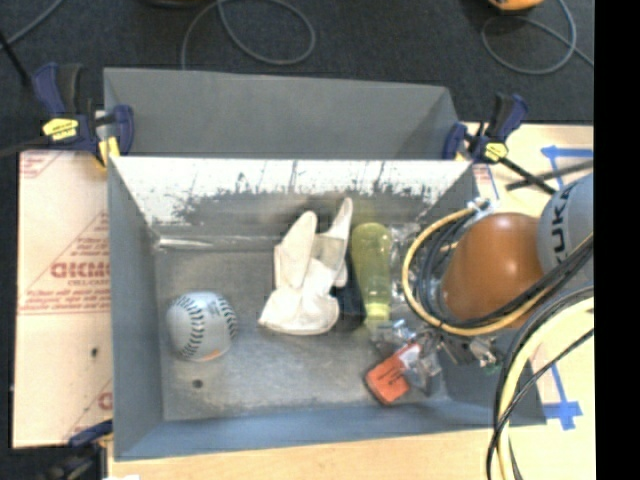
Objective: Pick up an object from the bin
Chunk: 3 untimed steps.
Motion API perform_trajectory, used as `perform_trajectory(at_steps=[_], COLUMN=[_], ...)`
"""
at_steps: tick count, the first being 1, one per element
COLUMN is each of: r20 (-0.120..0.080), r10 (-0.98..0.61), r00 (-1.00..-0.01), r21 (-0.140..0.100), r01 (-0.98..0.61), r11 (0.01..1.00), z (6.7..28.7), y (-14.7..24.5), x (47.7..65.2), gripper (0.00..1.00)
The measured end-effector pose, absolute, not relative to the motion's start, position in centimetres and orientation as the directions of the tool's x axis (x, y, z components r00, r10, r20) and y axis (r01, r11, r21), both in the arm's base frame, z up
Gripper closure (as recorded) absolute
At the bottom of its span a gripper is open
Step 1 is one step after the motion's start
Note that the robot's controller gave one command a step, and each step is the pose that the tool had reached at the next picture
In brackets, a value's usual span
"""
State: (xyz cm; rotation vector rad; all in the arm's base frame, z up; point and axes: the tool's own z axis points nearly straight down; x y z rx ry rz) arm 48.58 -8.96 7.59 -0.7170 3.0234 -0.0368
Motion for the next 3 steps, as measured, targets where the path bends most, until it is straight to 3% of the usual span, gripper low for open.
perform_trajectory(at_steps=[1, 2, 3], r20=[-0.028, -0.025, -0.034], r10=[-0.450, -0.373, -0.372], r00=[-0.893, -0.928, -0.928], r21=[-0.031, -0.022, -0.030], r01=[-0.449, -0.373, -0.371], r11=[0.893, 0.928, 0.928], z=[7.6, 11.2, 11.8], y=[-9.0, -9.1, -9.9], x=[48.6, 49.0, 49.6], gripper=[1.00, 1.00, 1.00])
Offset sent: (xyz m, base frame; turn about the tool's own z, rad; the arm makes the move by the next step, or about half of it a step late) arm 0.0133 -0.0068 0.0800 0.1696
